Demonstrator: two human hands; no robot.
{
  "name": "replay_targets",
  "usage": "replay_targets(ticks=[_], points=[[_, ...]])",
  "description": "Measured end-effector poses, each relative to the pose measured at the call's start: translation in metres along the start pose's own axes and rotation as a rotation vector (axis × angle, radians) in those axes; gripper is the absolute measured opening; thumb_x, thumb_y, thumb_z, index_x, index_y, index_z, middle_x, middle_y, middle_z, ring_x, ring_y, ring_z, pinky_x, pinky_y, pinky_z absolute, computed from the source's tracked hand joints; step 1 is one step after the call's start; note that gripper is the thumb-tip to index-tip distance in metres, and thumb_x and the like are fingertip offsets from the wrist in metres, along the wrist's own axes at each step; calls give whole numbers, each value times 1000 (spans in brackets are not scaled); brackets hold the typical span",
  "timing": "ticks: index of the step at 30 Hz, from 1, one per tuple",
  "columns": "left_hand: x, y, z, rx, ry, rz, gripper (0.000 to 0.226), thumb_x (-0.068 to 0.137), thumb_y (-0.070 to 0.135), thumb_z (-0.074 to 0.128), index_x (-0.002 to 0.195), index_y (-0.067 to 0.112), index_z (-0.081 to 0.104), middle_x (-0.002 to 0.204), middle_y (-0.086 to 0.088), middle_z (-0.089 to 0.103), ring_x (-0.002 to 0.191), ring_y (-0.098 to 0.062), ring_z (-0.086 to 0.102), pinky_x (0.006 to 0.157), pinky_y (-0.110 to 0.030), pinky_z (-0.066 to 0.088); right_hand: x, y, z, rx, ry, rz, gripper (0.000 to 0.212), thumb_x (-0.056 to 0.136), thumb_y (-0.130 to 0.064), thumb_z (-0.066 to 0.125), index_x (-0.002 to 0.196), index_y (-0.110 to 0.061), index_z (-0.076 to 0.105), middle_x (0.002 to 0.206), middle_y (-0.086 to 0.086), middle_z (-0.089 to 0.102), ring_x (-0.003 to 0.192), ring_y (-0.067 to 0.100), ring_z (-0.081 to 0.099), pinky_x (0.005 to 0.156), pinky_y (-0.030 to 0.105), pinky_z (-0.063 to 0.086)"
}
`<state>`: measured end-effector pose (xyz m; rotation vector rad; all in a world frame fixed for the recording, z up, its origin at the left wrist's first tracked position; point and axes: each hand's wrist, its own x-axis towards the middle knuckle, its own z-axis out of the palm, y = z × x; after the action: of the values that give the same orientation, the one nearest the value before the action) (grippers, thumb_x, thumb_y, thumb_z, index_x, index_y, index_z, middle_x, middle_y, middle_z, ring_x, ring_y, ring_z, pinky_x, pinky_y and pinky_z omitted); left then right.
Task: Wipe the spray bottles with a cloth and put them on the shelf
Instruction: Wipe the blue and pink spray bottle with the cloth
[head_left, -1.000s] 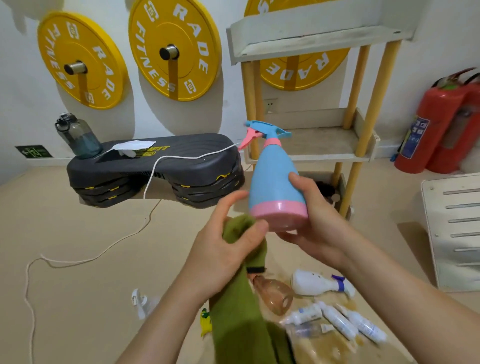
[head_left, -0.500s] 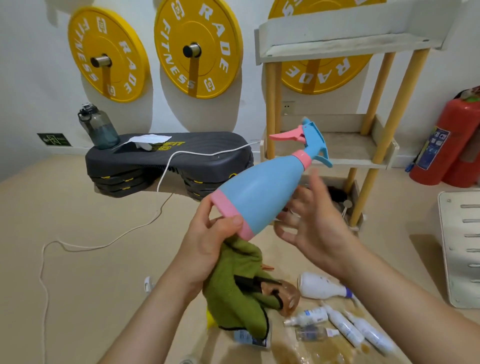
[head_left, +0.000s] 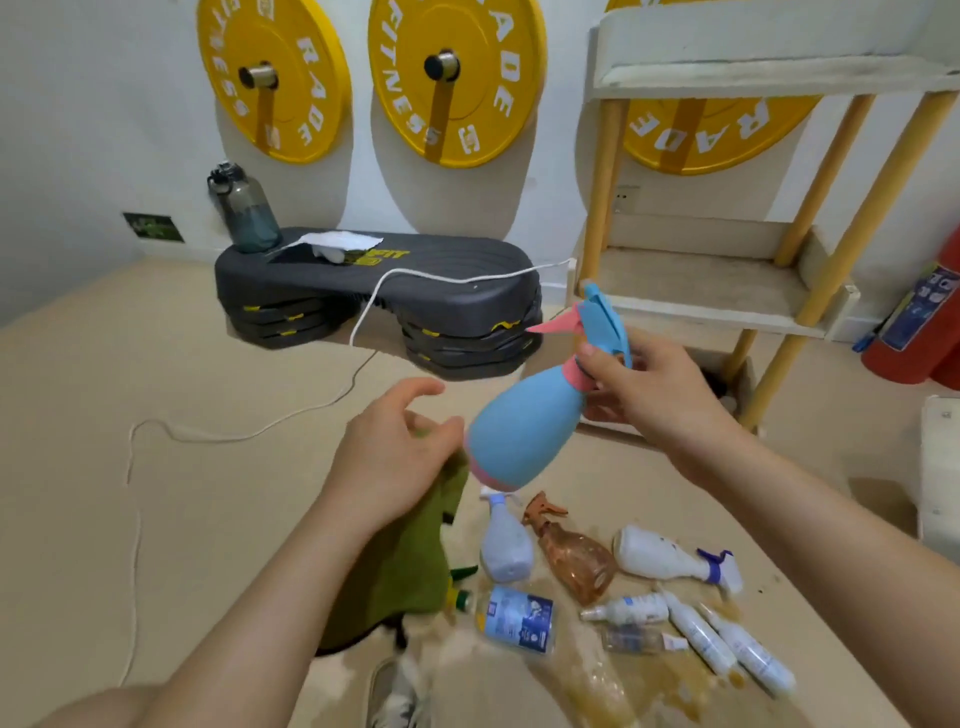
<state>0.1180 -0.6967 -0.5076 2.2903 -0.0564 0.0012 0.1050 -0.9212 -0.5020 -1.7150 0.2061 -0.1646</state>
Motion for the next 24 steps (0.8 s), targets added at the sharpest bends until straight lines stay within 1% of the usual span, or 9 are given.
replay_targets(ticks=[1, 3, 5, 7, 10, 13, 16, 19, 24], points=[[2, 2, -7, -28, 38, -3, 16, 82, 38, 72, 96, 34, 70, 85, 13, 71, 90, -12, 67, 83, -28, 49, 3, 0, 11, -92, -8, -22, 22, 97, -38, 59, 92, -19, 68, 91, 10, 72, 79, 28, 70, 80, 43, 62], [6, 7, -25, -68, 100, -9, 5, 79, 34, 76, 82, 31, 74, 83, 14, 72, 85, -9, 67, 79, -26, 50, 10, 4, 34, -267, -57, -46, 43, 90, -56, 49, 84, -17, 66, 86, 8, 72, 82, 34, 69, 80, 53, 59], [10, 13, -42, -86, 120, -15, 20, 76, 18, 77, 89, 32, 74, 80, 9, 69, 75, -11, 63, 68, -24, 51, 20, 15, 56, -390, -121, -61, 45, 90, -54, 47, 83, -15, 67, 82, 5, 73, 81, 32, 68, 78, 54, 57], [15, 13, -55, -113, 161, -15, 34, 74, 2, 68, 91, 31, 74, 75, 7, 64, 66, -11, 59, 57, -23, 48, 28, 30, 75, -475, -155, -44, 35, 95, -40, 51, 79, -16, 70, 75, 0, 74, 77, 26, 68, 71, 45, 56], [24, 1, -66, -312, 393, 20, 34, 78, -1, 61, 79, 30, 75, 79, 9, 69, 74, -13, 64, 70, -33, 56, 35, 61, 101, -592, -197, 1, 24, 94, -33, 56, 74, -25, 66, 66, -7, 67, 67, 20, 59, 54, 29, 40], [40, -19, -71, -603, 521, -31, 29, 87, 1, 61, 86, 26, 75, 90, 2, 73, 80, -13, 68, 81, -38, 60, 47, 103, 127, -605, -229, 60, 17, 89, -34, 59, 95, -19, 68, 77, 7, 69, 68, 25, 61, 59, 33, 47], [60, -32, -82, -826, 542, -98, 25, 92, 1, 57, 100, 18, 73, 93, -8, 74, 76, -17, 69, 77, -36, 60, 56, 140, 155, -505, -247, 157, 25, 91, -36, 60, 107, -19, 70, 86, 9, 71, 74, 26, 66, 67, 40, 55], [77, -51, -94, -1002, 544, -182, 23, 94, 0, 54, 98, 15, 71, 75, -1, 73, 68, -12, 69, 71, -32, 60, 67, 172, 181, -447, -260, 192, 23, 94, -32, 59, 107, -19, 73, 86, 6, 71, 66, 20, 60, 72, 46, 56], [74, -86, -67, -681, 311, -255, 26, 97, 2, 53, 95, 22, 70, 81, -1, 71, 66, -10, 66, 62, -23, 57, 88, 223, 226, -528, -301, 196, 21, 96, -31, 59, 105, -18, 72, 63, -4, 56, 55, 14, 49, 50, 28, 34]])
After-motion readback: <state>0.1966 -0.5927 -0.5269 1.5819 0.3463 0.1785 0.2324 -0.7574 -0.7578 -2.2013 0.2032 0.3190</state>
